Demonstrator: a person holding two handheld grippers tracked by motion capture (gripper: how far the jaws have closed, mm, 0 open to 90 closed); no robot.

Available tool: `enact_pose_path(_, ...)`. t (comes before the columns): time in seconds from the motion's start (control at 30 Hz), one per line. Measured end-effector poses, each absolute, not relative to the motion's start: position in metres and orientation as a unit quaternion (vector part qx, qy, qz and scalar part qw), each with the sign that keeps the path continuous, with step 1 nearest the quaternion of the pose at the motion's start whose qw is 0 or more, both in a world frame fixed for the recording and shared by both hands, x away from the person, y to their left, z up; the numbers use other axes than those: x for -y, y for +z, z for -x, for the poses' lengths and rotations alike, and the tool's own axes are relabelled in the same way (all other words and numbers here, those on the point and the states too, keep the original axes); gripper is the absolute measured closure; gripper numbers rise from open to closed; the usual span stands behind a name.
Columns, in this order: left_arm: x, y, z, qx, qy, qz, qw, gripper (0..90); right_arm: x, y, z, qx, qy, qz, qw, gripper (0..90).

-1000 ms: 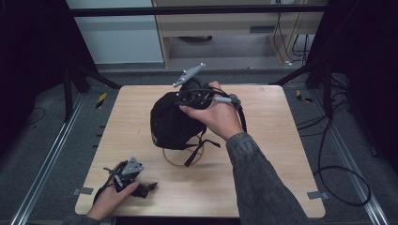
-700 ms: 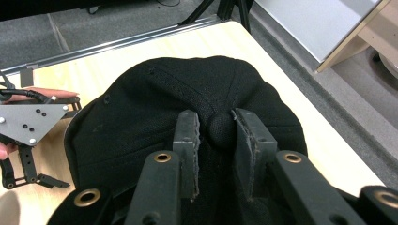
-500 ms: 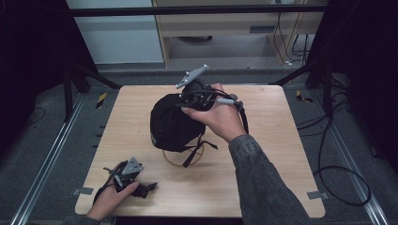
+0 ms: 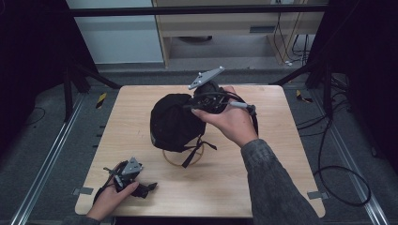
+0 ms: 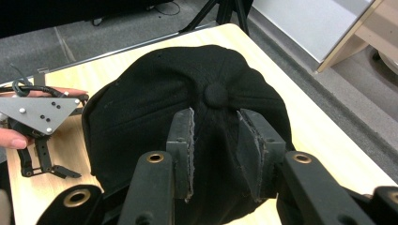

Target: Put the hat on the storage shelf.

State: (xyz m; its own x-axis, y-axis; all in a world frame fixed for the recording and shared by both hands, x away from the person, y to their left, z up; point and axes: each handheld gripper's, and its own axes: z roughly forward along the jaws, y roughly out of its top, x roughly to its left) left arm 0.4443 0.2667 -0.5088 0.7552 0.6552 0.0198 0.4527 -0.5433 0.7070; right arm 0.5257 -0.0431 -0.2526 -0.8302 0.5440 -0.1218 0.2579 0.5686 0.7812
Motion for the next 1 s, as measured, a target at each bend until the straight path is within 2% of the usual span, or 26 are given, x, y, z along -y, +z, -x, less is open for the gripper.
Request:
enact_pose_path(0.5,-0.267,-0.509,-0.444,-0.319,0.143,-0.867,0.355,0.0,0.054,-0.251,-0.521,-0.858,0.416,-0.239,0.180,61.6)
enact_pose_path(1.0,-0.267,-0.509,-0.444,-0.319,0.142,-0.867,0.355,0.0,0.060,-0.247,-0.516,-0.848,0.424,-0.256,0.188,42.4)
